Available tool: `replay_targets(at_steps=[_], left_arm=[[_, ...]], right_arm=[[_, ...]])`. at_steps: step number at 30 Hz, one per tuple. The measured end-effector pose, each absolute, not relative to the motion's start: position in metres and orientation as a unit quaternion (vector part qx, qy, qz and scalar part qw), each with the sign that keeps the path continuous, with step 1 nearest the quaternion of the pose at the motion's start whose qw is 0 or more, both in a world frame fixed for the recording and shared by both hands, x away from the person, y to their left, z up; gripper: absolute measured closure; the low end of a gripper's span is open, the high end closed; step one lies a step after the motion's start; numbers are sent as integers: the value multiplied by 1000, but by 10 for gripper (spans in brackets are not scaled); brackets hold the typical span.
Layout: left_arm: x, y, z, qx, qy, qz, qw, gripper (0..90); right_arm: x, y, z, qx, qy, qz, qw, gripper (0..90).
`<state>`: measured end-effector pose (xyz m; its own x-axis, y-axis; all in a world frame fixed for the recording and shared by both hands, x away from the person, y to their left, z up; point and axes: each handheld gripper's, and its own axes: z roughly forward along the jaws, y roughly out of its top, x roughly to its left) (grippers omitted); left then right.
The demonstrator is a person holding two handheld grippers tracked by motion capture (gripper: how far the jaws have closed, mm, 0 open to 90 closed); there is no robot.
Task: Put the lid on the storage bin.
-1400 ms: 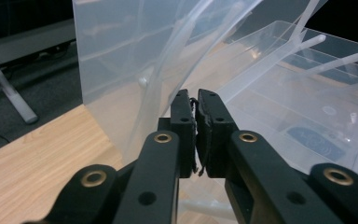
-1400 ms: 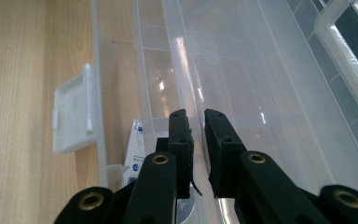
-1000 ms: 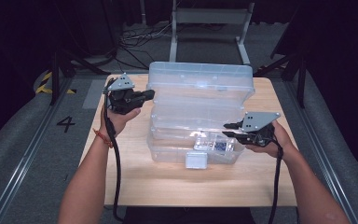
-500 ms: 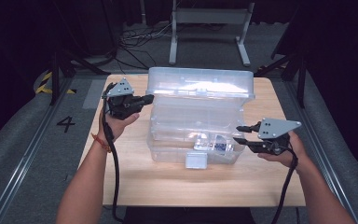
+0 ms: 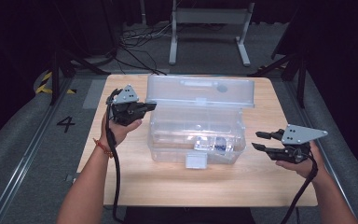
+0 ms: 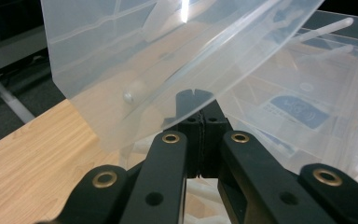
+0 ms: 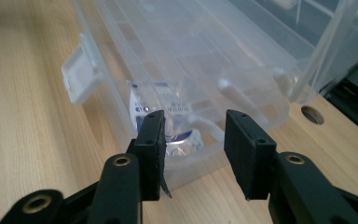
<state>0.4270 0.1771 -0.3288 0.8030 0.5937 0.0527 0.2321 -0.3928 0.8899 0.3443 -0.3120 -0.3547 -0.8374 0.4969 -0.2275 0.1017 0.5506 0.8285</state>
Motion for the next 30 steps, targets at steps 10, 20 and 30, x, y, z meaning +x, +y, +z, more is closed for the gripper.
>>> replay_targets(at_steps=[10, 20, 30], left_arm=[[419, 178, -331, 813, 246, 181, 496, 897], [411, 178, -337, 817, 243, 174, 493, 897], [402, 179, -348, 826, 235, 158, 488, 897]], right_arm=[[358, -338, -387, 225, 856, 410, 219, 446], [363, -354, -410, 262, 853, 402, 206, 406], [362, -352, -419, 267, 855, 397, 198, 396]])
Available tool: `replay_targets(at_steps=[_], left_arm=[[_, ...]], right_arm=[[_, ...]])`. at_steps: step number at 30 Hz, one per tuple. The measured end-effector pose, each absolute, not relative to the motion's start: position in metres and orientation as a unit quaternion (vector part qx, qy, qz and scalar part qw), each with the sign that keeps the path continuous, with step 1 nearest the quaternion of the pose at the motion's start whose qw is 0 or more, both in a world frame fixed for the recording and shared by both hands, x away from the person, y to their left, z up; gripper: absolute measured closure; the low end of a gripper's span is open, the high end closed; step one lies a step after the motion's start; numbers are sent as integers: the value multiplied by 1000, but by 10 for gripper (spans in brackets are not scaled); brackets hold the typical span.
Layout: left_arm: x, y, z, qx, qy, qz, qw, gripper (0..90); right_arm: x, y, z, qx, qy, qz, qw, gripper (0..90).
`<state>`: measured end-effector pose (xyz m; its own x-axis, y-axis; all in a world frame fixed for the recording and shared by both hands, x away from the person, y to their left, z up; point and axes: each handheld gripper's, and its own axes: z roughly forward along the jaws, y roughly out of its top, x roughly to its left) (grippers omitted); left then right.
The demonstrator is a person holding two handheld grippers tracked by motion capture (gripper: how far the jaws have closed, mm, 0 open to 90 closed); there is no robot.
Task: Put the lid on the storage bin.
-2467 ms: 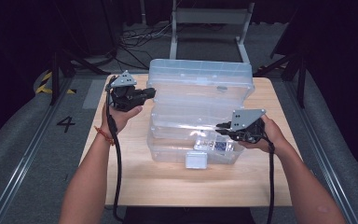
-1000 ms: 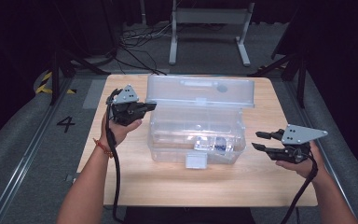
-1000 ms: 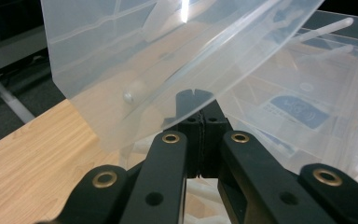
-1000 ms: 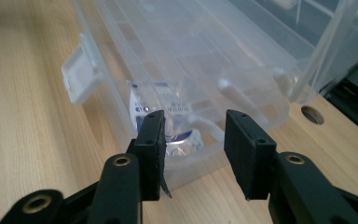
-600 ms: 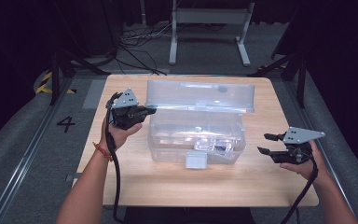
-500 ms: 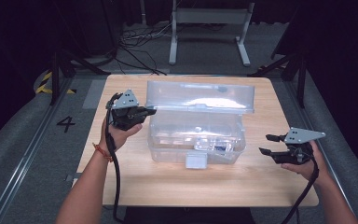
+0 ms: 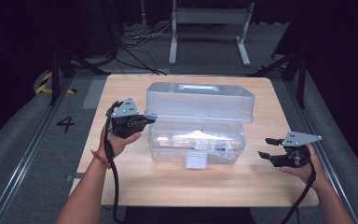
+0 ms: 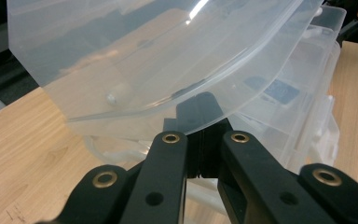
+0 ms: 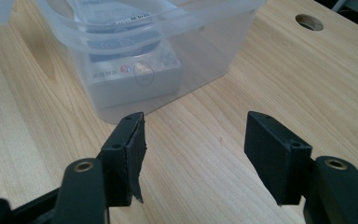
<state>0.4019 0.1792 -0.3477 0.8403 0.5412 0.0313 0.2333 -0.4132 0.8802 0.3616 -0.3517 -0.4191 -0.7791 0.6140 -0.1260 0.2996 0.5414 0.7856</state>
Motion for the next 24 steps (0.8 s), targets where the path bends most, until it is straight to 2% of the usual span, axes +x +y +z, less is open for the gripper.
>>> replay_targets(at_steps=[18, 24], left_arm=[[389, 178, -357, 847, 226, 131, 462, 894], [388, 179, -354, 833, 239, 110, 487, 873]], right_arm=[[360, -352, -425, 278, 855, 395, 187, 401], [361, -353, -425, 278, 855, 397, 186, 402]])
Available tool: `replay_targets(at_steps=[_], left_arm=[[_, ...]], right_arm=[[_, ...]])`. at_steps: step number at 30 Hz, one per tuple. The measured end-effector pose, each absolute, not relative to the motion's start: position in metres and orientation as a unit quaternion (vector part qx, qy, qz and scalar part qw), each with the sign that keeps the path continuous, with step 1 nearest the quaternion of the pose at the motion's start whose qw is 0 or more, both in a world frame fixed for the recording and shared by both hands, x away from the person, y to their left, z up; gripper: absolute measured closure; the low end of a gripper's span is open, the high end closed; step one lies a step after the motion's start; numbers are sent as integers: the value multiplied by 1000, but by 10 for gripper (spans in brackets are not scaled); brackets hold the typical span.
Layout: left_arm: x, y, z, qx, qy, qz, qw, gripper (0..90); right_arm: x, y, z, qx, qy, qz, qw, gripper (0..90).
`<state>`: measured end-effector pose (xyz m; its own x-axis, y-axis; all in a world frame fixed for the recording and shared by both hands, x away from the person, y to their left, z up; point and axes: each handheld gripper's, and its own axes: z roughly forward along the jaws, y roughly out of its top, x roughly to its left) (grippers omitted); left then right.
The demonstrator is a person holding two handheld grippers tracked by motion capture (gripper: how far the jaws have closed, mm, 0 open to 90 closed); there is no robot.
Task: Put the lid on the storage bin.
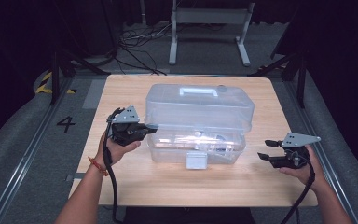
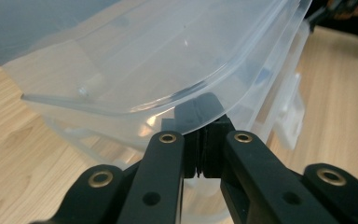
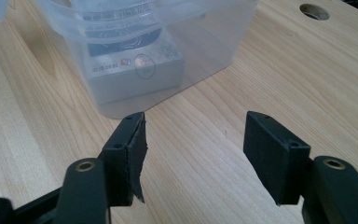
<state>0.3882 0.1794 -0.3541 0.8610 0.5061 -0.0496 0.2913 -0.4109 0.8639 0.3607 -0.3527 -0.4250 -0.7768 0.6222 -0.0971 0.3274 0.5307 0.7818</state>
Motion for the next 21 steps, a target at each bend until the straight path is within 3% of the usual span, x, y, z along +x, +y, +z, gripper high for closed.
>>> replay_targets(at_steps=[5, 9, 15, 21], left_arm=[[383, 179, -356, 818, 249, 103, 508, 805], [377, 176, -356, 826, 256, 112, 490, 742], [377, 171, -346, 840, 276, 94, 458, 551], [378, 171, -345, 860, 260, 56, 436, 507]], right_arm=[[360, -353, -425, 276, 854, 400, 187, 403], [360, -354, -425, 277, 852, 402, 187, 405], [360, -355, -425, 279, 853, 401, 185, 405], [360, -355, -425, 276, 854, 401, 182, 405]])
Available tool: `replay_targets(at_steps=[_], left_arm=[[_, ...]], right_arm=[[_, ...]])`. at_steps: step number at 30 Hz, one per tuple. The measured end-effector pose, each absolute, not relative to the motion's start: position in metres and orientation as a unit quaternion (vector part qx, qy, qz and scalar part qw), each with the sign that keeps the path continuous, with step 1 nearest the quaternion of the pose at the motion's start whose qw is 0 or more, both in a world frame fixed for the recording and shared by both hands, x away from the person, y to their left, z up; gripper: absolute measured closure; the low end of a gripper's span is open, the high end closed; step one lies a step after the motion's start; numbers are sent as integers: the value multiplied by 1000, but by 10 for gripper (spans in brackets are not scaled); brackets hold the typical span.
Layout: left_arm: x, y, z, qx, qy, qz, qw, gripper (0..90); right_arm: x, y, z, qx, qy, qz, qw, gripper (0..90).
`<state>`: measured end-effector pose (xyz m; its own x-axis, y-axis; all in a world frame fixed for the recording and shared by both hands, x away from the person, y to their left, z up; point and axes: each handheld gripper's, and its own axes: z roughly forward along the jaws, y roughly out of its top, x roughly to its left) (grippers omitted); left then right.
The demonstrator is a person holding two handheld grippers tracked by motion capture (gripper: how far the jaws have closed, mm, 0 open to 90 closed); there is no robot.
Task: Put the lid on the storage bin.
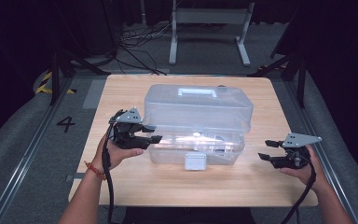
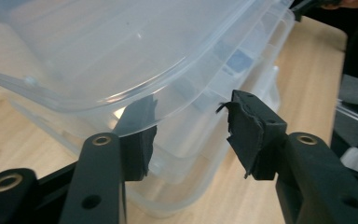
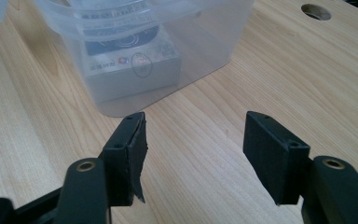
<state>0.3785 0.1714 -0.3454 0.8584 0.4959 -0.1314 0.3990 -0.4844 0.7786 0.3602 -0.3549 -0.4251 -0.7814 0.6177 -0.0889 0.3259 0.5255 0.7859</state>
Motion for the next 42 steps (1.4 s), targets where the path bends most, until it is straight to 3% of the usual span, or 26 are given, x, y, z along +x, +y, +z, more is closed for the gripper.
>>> replay_targets(at_steps=[3, 4, 8, 9, 10, 13, 25, 42], left_arm=[[379, 171, -343, 866, 257, 50, 425, 545], [378, 171, -341, 873, 249, 56, 416, 624], [377, 170, -340, 875, 248, 77, 408, 675], [376, 170, -340, 875, 240, 80, 412, 713], [373, 171, -338, 877, 239, 113, 402, 833], [368, 182, -327, 876, 232, 118, 407, 893], [357, 207, -335, 860, 241, 120, 433, 888], [335, 229, -360, 851, 246, 195, 421, 799]], right_arm=[[361, -356, -425, 278, 854, 402, 181, 405], [361, -356, -425, 277, 854, 401, 181, 404], [360, -357, -425, 278, 852, 404, 183, 403], [360, -357, -425, 278, 852, 405, 182, 403], [361, -357, -425, 278, 851, 406, 182, 403], [361, -356, -426, 278, 853, 405, 179, 403], [361, -355, -425, 279, 852, 404, 180, 408], [357, -353, -420, 271, 854, 403, 187, 411]])
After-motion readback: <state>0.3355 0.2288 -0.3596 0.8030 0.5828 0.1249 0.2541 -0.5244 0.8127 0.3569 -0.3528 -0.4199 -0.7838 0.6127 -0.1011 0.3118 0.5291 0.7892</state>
